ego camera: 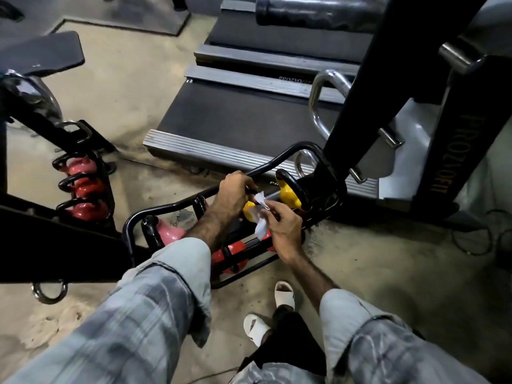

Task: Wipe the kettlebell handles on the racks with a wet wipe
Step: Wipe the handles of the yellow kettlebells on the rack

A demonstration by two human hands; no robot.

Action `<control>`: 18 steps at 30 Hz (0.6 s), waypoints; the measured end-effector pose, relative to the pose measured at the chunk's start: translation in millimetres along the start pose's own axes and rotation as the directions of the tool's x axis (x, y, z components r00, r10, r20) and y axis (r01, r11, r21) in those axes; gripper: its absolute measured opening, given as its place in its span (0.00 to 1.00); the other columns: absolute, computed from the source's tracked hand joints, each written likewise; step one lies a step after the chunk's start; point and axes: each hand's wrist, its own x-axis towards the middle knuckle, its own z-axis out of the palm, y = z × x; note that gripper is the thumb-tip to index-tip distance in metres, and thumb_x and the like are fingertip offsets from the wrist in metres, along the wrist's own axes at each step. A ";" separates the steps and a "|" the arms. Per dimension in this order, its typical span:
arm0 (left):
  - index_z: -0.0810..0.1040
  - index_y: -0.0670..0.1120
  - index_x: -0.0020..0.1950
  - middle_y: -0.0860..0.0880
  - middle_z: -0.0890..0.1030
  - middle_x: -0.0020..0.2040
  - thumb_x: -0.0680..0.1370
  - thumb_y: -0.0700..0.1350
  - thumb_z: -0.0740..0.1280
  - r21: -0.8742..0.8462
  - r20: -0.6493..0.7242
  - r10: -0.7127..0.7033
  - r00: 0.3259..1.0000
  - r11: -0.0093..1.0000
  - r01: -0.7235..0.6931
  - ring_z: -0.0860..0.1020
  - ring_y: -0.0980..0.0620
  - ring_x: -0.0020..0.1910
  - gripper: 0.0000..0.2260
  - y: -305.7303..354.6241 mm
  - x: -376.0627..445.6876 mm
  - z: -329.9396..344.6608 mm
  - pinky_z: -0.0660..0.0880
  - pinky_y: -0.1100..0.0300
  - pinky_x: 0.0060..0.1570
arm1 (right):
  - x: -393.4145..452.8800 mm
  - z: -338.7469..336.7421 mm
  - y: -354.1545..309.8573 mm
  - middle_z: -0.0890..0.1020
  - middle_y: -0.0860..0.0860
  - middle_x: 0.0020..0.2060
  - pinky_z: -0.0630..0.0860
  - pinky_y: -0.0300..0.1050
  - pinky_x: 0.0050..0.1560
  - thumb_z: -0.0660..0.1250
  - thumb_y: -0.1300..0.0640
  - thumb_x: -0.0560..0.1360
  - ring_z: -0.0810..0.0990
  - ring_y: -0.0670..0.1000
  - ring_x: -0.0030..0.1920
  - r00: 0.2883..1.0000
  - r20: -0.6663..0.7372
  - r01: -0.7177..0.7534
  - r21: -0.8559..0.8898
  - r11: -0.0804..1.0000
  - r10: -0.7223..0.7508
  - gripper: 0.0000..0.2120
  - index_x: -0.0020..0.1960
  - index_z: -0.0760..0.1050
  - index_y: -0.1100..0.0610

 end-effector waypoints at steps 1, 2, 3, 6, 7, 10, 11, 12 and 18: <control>0.85 0.46 0.46 0.47 0.80 0.48 0.67 0.39 0.75 0.012 -0.004 0.008 1.000 1.000 -0.008 0.80 0.49 0.44 0.09 0.7 -0.8 -0.2 0.70 0.63 0.40 | 2.2 0.5 -2.9 0.84 0.50 0.51 0.78 0.36 0.52 0.70 0.59 0.76 0.82 0.43 0.50 1.000 -0.001 -0.011 0.023 1.000 0.011 0.11 0.57 0.81 0.59; 0.85 0.47 0.46 0.48 0.80 0.48 0.67 0.40 0.75 0.013 -0.013 0.017 1.000 1.000 -0.016 0.80 0.50 0.44 0.09 1.1 -1.1 -0.5 0.69 0.64 0.40 | 3.4 0.9 -2.9 0.85 0.49 0.50 0.78 0.35 0.51 0.69 0.57 0.76 0.81 0.39 0.48 0.999 -0.006 -0.042 0.050 0.998 0.042 0.11 0.57 0.82 0.58; 0.85 0.47 0.46 0.48 0.80 0.48 0.67 0.40 0.75 0.011 -0.020 0.021 1.000 1.000 -0.021 0.80 0.50 0.44 0.09 2.1 -1.3 -0.4 0.68 0.65 0.39 | 3.3 0.4 -2.0 0.85 0.47 0.49 0.77 0.32 0.49 0.69 0.55 0.77 0.81 0.36 0.46 0.996 -0.011 -0.082 0.086 0.993 0.083 0.11 0.57 0.82 0.56; 0.85 0.47 0.46 0.48 0.80 0.49 0.67 0.39 0.74 0.018 -0.014 0.019 1.000 1.000 -0.018 0.79 0.53 0.42 0.09 3.4 -1.8 -0.3 0.68 0.67 0.40 | -8.2 -1.3 11.4 0.85 0.44 0.49 0.79 0.36 0.49 0.69 0.48 0.75 0.81 0.37 0.47 0.982 -0.029 -0.180 0.104 0.978 0.184 0.13 0.57 0.82 0.51; 0.84 0.47 0.46 0.49 0.80 0.49 0.68 0.39 0.74 0.015 -0.010 0.012 1.000 1.000 -0.011 0.78 0.56 0.40 0.09 3.4 -2.0 -0.1 0.67 0.68 0.40 | -13.0 -1.4 17.4 0.85 0.44 0.49 0.80 0.39 0.50 0.69 0.47 0.75 0.82 0.39 0.49 0.978 -0.025 -0.202 0.103 0.974 0.206 0.13 0.57 0.82 0.50; 0.84 0.46 0.46 0.50 0.80 0.49 0.68 0.38 0.74 0.019 -0.014 0.015 1.000 1.000 -0.015 0.76 0.58 0.38 0.09 2.9 -3.4 0.4 0.66 0.69 0.39 | -17.2 -2.1 21.7 0.85 0.45 0.49 0.80 0.39 0.49 0.71 0.49 0.74 0.83 0.41 0.50 0.975 -0.026 -0.217 0.126 0.968 0.222 0.13 0.57 0.82 0.50; 0.84 0.46 0.46 0.49 0.80 0.49 0.68 0.38 0.74 0.020 -0.017 0.020 1.000 1.000 -0.019 0.78 0.57 0.39 0.09 2.3 -3.5 0.5 0.67 0.68 0.40 | -14.0 -1.8 17.7 0.85 0.44 0.48 0.79 0.37 0.48 0.71 0.49 0.75 0.83 0.40 0.49 0.975 -0.028 -0.214 0.120 0.969 0.219 0.13 0.57 0.82 0.50; 0.84 0.46 0.46 0.49 0.80 0.48 0.68 0.38 0.74 0.017 -0.025 0.025 0.999 1.000 -0.025 0.79 0.55 0.40 0.09 1.9 -3.3 0.7 0.68 0.67 0.40 | -9.3 -1.0 13.3 0.85 0.44 0.47 0.78 0.34 0.46 0.70 0.49 0.75 0.82 0.38 0.47 0.978 -0.021 -0.205 0.122 0.971 0.209 0.12 0.57 0.82 0.51; 0.84 0.47 0.47 0.48 0.80 0.49 0.68 0.42 0.74 0.043 -0.045 0.032 0.998 0.999 -0.030 0.80 0.48 0.46 0.08 -0.9 -1.7 1.0 0.69 0.64 0.40 | 18.6 6.1 -6.8 0.85 0.49 0.45 0.76 0.27 0.42 0.70 0.54 0.76 0.80 0.37 0.41 0.985 0.014 -0.169 0.151 0.974 0.169 0.12 0.56 0.83 0.59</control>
